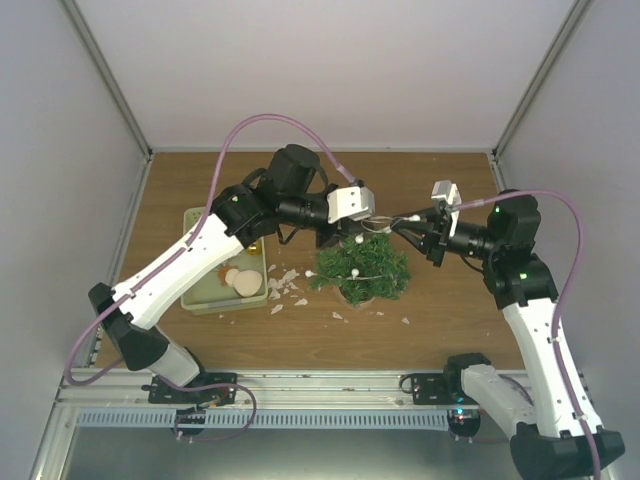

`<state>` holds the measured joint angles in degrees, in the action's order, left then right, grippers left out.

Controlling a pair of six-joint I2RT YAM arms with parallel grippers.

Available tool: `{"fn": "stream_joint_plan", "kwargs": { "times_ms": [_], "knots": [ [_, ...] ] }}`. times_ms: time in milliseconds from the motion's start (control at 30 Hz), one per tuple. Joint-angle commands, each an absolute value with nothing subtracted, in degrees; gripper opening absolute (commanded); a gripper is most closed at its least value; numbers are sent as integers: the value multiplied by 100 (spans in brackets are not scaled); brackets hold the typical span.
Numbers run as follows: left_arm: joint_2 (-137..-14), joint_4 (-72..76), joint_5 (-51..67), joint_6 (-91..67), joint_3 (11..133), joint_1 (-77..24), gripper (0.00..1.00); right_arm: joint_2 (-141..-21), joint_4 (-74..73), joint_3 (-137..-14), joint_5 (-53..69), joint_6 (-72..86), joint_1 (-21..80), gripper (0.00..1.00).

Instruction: Decorate the small christmas tree

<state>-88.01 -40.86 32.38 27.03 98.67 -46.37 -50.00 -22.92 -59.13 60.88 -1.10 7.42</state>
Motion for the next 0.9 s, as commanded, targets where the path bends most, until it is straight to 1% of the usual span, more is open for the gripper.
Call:
{"fn": "stream_joint_plan", "kwargs": {
  "times_ms": [0,333,500,667,867],
  "knots": [
    [-8680,-4852,3501,2773,10133,-4773,0,-5042,-2283,-5940,6018,-222,760,2],
    [-8727,-6307,3802,2954,10652,-4860,0,-5058,-2413,-5889,6215,-333,763,1],
    [-8699,-6566,4155,3028,10640,-4867,0,-4949,-2590,-5790,6383,-330,760,2],
    [-8703,-6685,4483,3084,10610,-4901,0,-4677,-2586,-5584,6298,-161,762,3],
    [-8864,-6631,4603,3060,10314,-5054,0,-4529,-2708,-5460,6218,-94,759,4]
  ]
}}
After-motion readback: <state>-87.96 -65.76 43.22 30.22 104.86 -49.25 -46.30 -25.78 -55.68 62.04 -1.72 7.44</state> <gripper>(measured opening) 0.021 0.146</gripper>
